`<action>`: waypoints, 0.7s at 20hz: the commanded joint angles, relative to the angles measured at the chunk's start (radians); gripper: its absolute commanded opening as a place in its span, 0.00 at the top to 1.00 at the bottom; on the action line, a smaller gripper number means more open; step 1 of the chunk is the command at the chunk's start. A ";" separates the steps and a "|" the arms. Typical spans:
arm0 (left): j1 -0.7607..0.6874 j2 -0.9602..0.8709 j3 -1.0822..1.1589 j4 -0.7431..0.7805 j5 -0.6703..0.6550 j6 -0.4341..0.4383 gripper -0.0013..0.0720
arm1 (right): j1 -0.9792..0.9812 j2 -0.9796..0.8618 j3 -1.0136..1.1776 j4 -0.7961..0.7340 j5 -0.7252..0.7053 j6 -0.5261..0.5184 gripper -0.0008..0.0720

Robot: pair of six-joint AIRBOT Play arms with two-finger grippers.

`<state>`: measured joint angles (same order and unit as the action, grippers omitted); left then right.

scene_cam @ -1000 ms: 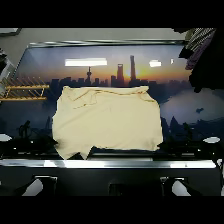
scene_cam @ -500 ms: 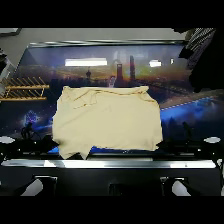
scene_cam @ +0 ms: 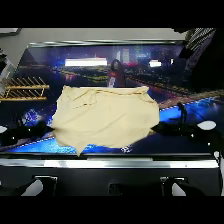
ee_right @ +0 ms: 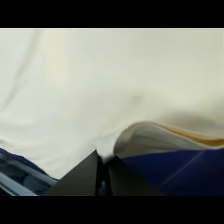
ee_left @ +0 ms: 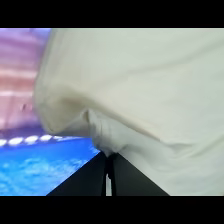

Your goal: Fold the clothes and pants, and hang the long-sleeved shirts on hangers.

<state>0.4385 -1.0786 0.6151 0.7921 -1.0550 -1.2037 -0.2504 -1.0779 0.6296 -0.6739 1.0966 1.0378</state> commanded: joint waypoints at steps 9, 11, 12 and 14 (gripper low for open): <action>-0.109 0.193 0.858 0.081 -0.198 -0.259 0.97 | 0.135 0.207 0.936 -0.078 0.106 0.224 0.95; -0.109 0.276 0.949 0.184 -0.205 -0.411 0.97 | 0.135 0.306 1.020 -0.108 0.111 0.298 0.95; -0.109 0.317 0.975 0.224 -0.205 -0.467 0.97 | 0.135 0.348 1.050 -0.128 0.110 0.327 0.95; -0.109 0.401 0.998 0.270 -0.206 -0.498 0.97 | 0.135 0.412 1.102 -0.170 0.105 0.404 0.95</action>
<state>0.3309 -0.7837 1.5272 0.9524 -1.2495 -1.5703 -0.1165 -0.7666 1.6264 -0.7795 1.1942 1.3243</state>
